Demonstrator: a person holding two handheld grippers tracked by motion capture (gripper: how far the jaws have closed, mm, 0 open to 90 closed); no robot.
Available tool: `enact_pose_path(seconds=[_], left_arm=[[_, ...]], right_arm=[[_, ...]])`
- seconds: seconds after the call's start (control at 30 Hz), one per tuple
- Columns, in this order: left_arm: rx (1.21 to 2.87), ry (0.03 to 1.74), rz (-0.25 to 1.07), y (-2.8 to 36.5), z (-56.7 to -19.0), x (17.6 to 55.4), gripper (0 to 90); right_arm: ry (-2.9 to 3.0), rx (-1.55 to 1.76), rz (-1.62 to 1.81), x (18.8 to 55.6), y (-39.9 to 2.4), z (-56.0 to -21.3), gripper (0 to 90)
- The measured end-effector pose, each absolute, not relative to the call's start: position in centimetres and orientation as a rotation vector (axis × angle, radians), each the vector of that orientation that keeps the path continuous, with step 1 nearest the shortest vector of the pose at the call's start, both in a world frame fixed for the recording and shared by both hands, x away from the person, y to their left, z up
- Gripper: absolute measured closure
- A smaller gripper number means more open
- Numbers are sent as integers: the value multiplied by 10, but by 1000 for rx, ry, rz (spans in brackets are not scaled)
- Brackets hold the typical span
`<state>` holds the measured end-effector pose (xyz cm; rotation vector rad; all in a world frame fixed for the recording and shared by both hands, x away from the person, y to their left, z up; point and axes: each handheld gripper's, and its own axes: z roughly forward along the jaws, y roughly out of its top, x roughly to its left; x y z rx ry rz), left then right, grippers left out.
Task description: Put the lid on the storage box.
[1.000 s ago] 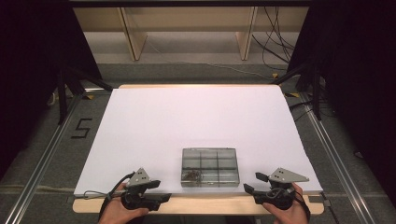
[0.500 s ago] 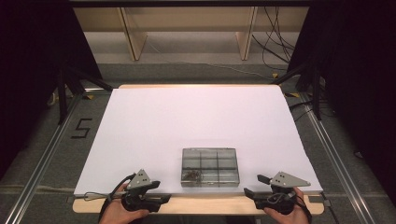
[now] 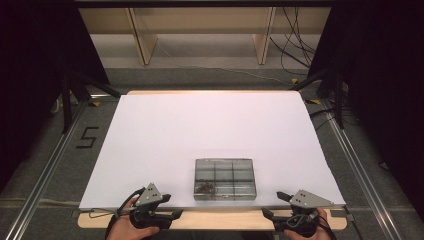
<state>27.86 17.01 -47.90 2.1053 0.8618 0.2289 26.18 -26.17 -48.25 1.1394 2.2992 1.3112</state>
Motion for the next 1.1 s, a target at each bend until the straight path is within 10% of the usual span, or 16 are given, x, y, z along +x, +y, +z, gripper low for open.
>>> enact_pose_path(seconds=[1.1], left_arm=[[2108,854,236,169,-481,277,300]], right_arm=[[2387,1068,1274,252,-261,-490,203]])
